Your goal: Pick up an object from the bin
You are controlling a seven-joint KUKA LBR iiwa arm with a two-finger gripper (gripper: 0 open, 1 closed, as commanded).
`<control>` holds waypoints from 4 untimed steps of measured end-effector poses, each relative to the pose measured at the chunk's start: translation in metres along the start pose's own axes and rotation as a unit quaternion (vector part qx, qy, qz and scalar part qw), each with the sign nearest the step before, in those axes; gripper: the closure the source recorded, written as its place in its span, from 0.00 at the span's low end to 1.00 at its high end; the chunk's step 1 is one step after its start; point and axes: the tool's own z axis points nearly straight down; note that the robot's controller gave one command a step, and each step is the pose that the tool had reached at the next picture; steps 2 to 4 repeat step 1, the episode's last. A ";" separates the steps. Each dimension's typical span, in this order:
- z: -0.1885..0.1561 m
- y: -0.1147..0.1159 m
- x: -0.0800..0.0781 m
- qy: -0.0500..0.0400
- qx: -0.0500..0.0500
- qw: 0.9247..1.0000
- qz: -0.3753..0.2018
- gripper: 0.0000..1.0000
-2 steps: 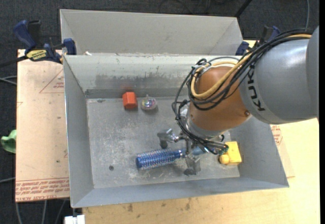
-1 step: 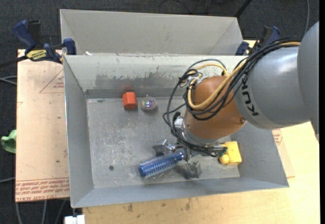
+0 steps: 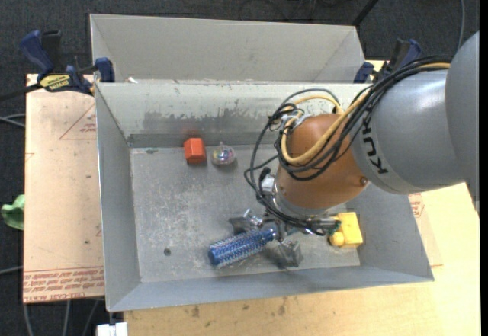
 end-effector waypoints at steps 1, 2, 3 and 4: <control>0.000 0.000 0.000 -0.001 0.000 1.000 0.000 1.00; 0.000 0.000 0.000 -0.001 0.000 1.000 0.000 1.00; 0.000 0.000 0.000 -0.001 0.000 1.000 0.000 1.00; 0.000 0.000 0.000 -0.001 0.000 1.000 0.000 1.00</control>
Offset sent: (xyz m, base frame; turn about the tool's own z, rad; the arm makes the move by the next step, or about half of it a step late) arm 0.0000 0.0000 0.0000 0.0000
